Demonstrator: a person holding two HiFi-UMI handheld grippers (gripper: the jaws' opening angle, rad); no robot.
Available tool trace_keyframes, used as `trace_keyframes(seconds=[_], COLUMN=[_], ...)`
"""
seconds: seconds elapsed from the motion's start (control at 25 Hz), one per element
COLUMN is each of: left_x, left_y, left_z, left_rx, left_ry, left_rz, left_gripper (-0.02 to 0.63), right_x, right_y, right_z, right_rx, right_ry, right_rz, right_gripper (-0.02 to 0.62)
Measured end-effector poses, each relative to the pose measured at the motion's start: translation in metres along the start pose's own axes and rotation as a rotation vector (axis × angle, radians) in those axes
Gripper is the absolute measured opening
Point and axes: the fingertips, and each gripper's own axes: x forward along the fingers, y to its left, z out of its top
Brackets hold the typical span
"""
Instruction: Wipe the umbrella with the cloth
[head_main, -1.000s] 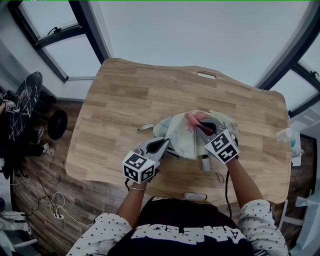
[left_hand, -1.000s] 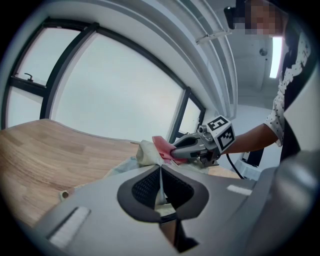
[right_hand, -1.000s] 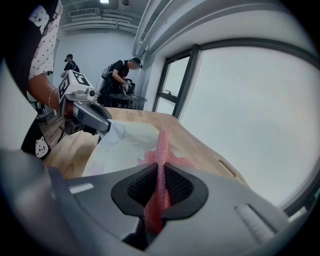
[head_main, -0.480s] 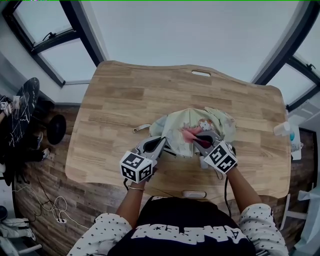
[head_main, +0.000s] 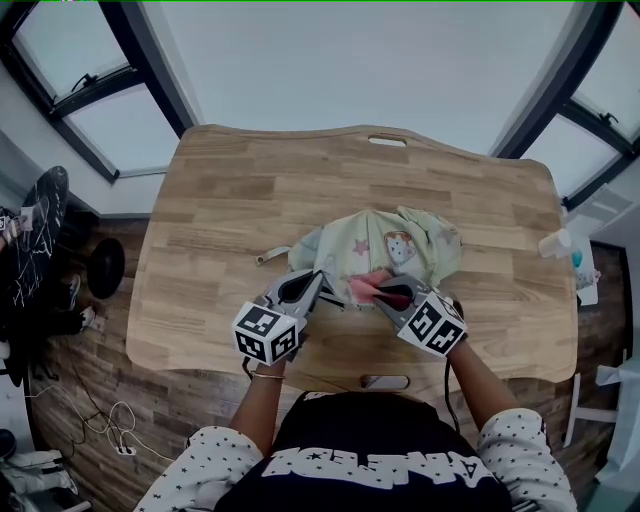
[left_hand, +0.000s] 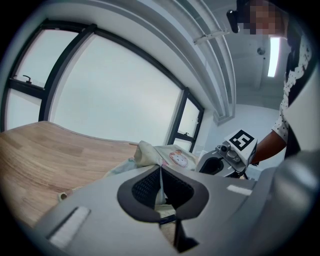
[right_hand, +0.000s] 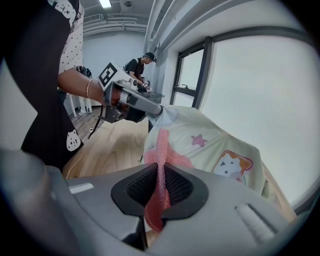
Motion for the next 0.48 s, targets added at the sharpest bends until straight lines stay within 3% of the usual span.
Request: trace_keyframes(seconds=[0.28, 0.48], left_x=[0.000, 0.000], left_y=[-0.003, -0.006], left_z=[0.000, 0.001], left_rx=[0.002, -0.004], left_ry=[0.007, 0.010], left_rz=[0.005, 0.020], left_gripper=[0.003, 0.003], right_x=[-0.005, -0.029], right_y=[0.022, 0.011], right_z=[-0.006, 0.026], right_rx=[-0.058, -0.142], right_ry=[0.038, -0.005], right_rz=[0.079, 0.072], right_gripper=[0.051, 0.049])
